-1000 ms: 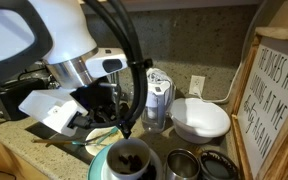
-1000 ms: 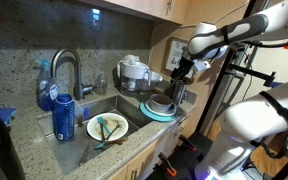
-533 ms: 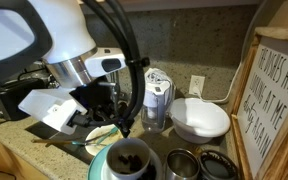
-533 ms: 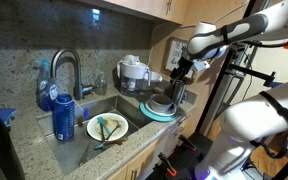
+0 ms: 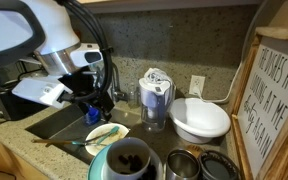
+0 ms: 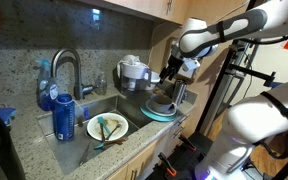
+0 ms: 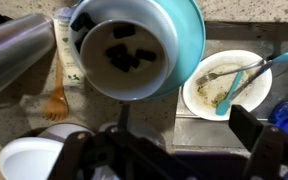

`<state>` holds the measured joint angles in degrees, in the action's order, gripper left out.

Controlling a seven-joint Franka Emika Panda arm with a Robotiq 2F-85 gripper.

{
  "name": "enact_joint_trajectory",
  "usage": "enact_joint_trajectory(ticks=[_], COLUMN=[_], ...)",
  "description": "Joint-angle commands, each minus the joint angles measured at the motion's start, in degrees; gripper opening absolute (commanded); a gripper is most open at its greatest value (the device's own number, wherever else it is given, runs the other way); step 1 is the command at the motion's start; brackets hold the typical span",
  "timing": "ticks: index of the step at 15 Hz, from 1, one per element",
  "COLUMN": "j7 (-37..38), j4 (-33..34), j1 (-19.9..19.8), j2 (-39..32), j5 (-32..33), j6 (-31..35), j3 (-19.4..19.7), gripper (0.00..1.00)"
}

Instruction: Remove the spatula from the sink, use it to mix inside the ceramic bowl, and then put the spatula back in the sink

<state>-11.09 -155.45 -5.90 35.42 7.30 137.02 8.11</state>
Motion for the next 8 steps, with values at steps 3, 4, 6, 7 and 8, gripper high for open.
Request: enact_joint_trajectory(ticks=[3, 4, 6, 7, 8], j7=[0.23, -0.06, -0.61, -0.89, -1.07], j4=[0.3, 0.42, 0.52, 0.64, 0.86], j1=[5.08, 6.14, 8.02, 9.06, 10.07], j2=[0.17, -0.12, -0.66, -1.15, -1.9], j5=[-5.15, -6.27, -8.17, -9.15, -9.95], j6=[-1.02, -0.88, -0.39, 0.0, 0.45], j3=[-1.58, -1.48, -1.41, -1.43, -1.57], gripper=[1.0, 1.0, 1.0, 1.0, 1.0])
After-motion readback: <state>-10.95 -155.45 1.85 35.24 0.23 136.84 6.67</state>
